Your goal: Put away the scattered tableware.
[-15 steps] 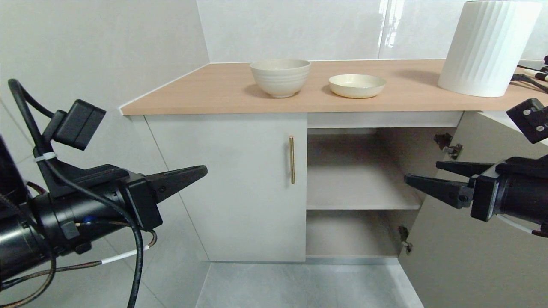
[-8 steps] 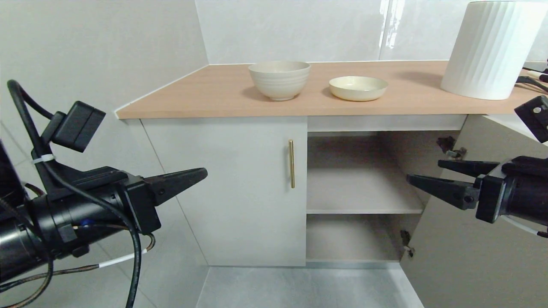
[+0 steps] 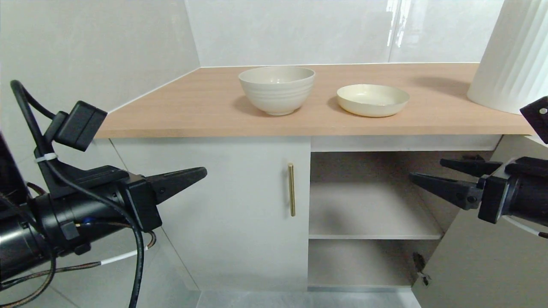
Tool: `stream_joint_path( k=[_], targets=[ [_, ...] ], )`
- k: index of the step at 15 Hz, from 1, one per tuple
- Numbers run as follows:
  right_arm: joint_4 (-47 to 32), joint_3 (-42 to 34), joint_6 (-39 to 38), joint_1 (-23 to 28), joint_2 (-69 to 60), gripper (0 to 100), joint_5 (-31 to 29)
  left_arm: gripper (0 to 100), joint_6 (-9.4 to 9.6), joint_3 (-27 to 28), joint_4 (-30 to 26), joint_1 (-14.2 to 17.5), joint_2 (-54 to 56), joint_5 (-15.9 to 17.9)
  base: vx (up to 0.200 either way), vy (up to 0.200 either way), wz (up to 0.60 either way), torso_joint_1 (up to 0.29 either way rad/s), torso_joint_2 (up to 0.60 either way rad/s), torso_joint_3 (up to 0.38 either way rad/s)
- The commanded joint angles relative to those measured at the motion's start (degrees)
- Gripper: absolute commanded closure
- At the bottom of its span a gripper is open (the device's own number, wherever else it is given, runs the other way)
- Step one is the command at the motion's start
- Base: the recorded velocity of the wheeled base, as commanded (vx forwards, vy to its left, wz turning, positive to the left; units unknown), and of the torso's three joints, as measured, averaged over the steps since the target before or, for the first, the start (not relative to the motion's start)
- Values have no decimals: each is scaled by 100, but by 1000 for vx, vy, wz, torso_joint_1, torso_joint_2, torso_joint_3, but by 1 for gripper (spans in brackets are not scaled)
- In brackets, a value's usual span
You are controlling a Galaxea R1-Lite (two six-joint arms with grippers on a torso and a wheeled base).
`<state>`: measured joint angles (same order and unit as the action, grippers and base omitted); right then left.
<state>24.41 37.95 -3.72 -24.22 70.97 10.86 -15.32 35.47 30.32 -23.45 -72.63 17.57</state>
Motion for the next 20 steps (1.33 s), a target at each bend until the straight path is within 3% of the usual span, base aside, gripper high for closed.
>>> stream_joint_path(
  k=[1, 15, 20],
  targets=[
    [82, -121, 20, 14, -49, 0, 4, 100, -6, 3, 9, -1, -5, 1, 0, 0, 0, 0, 0, 0],
    [179, -147, 38, 14, -84, 0, 12, 100, -15, 3, 0, -1, -5, 1, 0, 0, 0, 0, 0, 0],
    [179, -147, 38, 14, -84, 0, 4, 100, -15, 3, 9, -1, -5, 1, 0, 0, 0, 77, -253, -255]
  ],
)
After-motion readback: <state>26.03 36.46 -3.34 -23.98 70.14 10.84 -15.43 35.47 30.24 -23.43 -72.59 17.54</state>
